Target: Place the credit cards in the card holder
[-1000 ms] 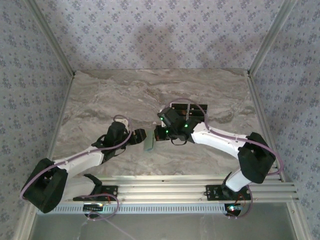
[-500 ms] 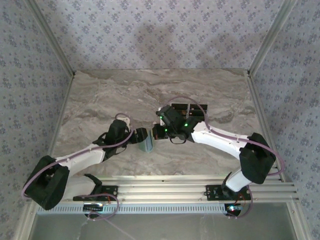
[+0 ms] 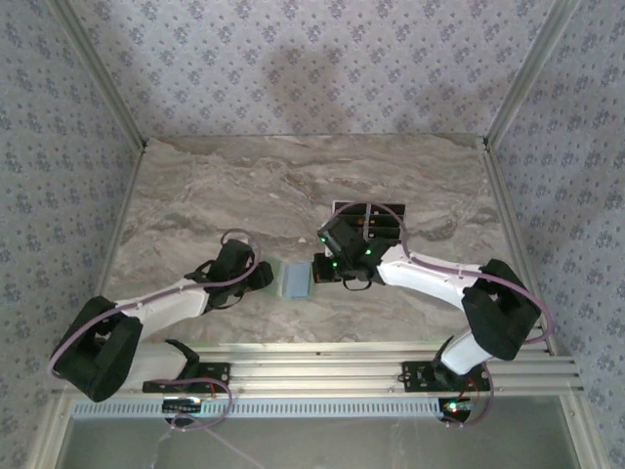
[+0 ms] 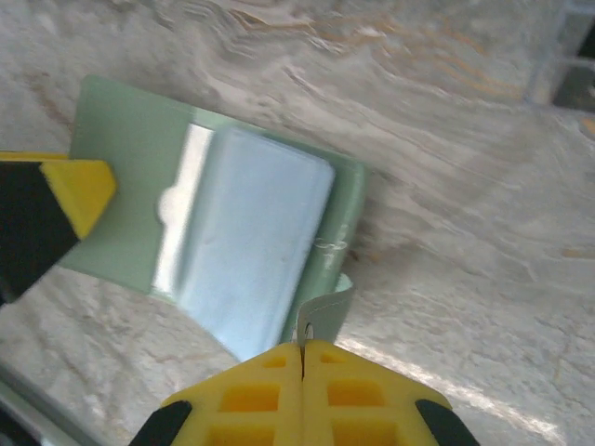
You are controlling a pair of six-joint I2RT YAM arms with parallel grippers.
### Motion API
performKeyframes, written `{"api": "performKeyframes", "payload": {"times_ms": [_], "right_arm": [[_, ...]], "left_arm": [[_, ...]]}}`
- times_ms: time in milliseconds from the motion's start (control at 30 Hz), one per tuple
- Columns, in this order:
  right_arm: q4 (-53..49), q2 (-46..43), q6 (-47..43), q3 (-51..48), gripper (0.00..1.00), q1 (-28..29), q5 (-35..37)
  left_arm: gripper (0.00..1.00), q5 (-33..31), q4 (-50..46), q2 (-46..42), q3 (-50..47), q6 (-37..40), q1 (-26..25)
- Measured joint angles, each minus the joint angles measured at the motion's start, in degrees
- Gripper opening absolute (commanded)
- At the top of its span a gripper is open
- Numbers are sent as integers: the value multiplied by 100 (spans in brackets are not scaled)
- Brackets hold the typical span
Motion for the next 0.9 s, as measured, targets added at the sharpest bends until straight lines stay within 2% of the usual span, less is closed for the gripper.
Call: {"api": "performKeyframes", "payload": {"times_ms": [167,300,467,533,733,900], "right_arm": [[221,0,81,-387,0,-157,46],[343,9,129,-581,0,-326,85],[459,125,129,-608,0,-476,90],[470,173,127,-608,0,-501,90],[468,254,122,-564,0,-516,85],[472,280,118,-531,0,-525,83]], "left_arm": [[38,-131,-249,179,168,-103,-15],[42,-168,-278,179,179,-160,-72],[61,-267,-367,55,190,-251,-184],[65,-308,-522,-98,190,-227,-199],[69,-459,-1023,-570,472,-33,-203],[69,-507,-1224,-599,824,214,-214]]}}
